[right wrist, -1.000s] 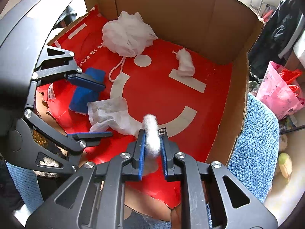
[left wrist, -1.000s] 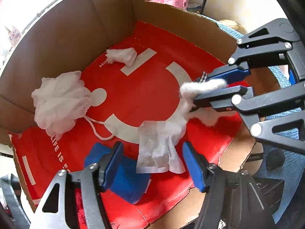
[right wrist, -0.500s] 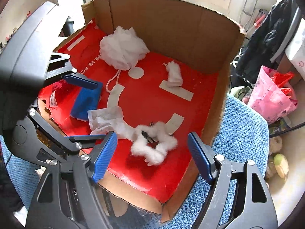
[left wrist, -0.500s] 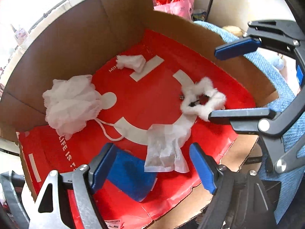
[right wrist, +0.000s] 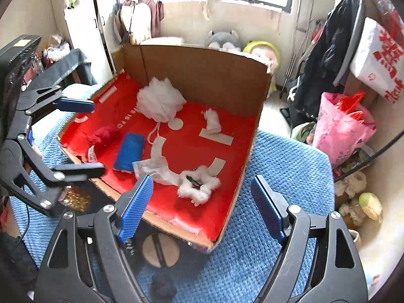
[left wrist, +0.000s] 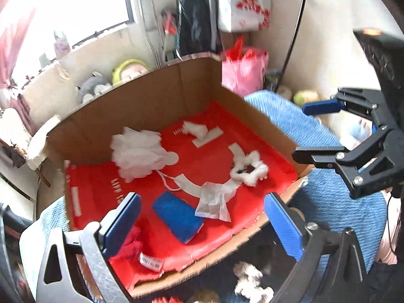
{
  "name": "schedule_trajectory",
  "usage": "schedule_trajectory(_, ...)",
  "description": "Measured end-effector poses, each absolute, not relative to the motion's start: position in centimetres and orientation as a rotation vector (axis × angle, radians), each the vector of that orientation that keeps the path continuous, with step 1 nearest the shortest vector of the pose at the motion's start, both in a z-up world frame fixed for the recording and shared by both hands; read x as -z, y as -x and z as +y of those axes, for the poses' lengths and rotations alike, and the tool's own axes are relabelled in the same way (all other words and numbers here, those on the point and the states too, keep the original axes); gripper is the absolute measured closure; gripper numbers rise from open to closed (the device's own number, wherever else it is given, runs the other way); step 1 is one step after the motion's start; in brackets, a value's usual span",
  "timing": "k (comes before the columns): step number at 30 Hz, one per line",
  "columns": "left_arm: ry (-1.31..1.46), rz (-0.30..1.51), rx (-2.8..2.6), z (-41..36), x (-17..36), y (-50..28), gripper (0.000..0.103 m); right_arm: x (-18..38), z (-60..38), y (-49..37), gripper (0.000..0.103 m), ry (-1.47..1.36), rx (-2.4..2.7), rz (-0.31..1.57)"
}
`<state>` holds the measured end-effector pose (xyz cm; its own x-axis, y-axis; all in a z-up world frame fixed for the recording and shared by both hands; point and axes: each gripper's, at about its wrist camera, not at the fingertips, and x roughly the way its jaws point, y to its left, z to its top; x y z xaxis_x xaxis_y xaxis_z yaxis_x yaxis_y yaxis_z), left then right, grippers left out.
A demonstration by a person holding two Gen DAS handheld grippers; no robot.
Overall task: Organize soft objects
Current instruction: 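Withdraw both tools from the box back over the blanket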
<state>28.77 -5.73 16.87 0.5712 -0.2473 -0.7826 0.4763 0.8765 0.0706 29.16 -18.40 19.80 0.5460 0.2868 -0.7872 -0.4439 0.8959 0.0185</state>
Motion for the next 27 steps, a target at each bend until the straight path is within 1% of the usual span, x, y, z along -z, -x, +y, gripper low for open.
schedule_trajectory(1,-0.277,0.840,0.424,-5.3,-17.6,-28.0,0.001,-20.3,-18.4,-28.4,0.021,0.191,-0.434,0.878)
schedule_trajectory(3,-0.249,0.799,0.418,-4.2,-18.7,-26.5,0.000,-21.1,-18.4,-27.2,0.013,0.190,-0.439,0.850)
schedule_trajectory(11,-0.128,0.678,0.330,0.9,-20.7,-19.9,0.000,-23.2,-18.1,-21.1,0.012,0.202,-0.395,0.733)
schedule_trajectory(13,-0.080,0.645,0.312,2.4,-20.9,-17.8,0.000,-23.5,-18.1,-19.2,0.010,0.194,-0.383,0.699)
schedule_trajectory(15,-0.047,0.629,0.297,3.5,-20.9,-15.9,0.000,-23.6,-18.2,-17.0,0.006,0.177,-0.379,0.665)
schedule_trajectory(22,-0.018,0.534,0.245,5.1,-19.6,-9.2,0.000,-23.0,-18.6,-10.1,0.006,0.141,-0.314,0.569)
schedule_trajectory(27,0.025,0.502,0.220,5.8,-17.5,-5.3,0.000,-21.2,-19.2,-6.8,0.006,0.102,-0.261,0.555)
